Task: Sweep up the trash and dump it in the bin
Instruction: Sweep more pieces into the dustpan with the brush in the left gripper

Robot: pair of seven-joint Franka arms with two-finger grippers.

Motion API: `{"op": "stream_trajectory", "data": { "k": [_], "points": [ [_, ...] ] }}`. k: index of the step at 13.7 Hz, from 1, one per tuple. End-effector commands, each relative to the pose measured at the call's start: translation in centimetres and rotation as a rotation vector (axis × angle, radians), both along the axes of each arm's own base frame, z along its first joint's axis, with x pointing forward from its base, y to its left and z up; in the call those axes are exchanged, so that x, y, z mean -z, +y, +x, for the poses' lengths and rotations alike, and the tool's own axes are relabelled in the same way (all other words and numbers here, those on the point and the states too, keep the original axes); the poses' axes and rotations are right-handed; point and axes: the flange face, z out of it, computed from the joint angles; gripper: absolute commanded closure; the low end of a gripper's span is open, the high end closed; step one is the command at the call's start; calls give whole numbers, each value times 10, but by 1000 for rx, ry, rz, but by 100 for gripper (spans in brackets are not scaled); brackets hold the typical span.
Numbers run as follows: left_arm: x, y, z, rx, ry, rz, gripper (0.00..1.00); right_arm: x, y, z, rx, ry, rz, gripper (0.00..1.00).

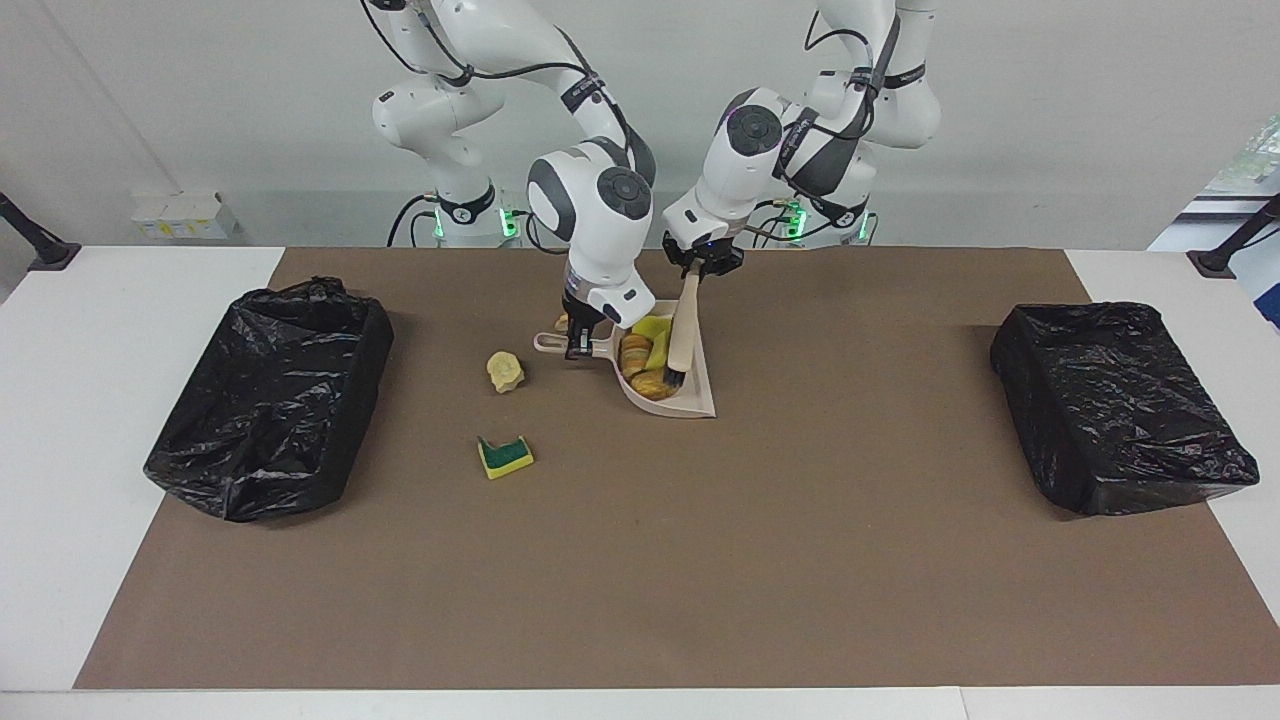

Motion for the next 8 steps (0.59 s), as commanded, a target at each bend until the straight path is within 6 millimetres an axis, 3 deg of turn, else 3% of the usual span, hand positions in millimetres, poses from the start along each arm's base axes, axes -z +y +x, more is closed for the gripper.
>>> {"op": "stream_trajectory", "data": {
  "k": [1, 3, 6, 8],
  "points": [
    [-26, 20, 10, -40, 40, 22, 100, 2, -14, -4, 5, -4, -27, 100],
    [-42, 41, 16, -74, 39, 29, 100, -2, -27, 3, 14, -9, -20, 100],
    [-40, 47, 17, -77, 40, 41, 100, -14, -42, 9, 1, -7, -10, 100],
    [-37, 61, 26, -77, 24, 93, 100, -32, -59, 14, 2, -9, 5, 100]
  ]
}}
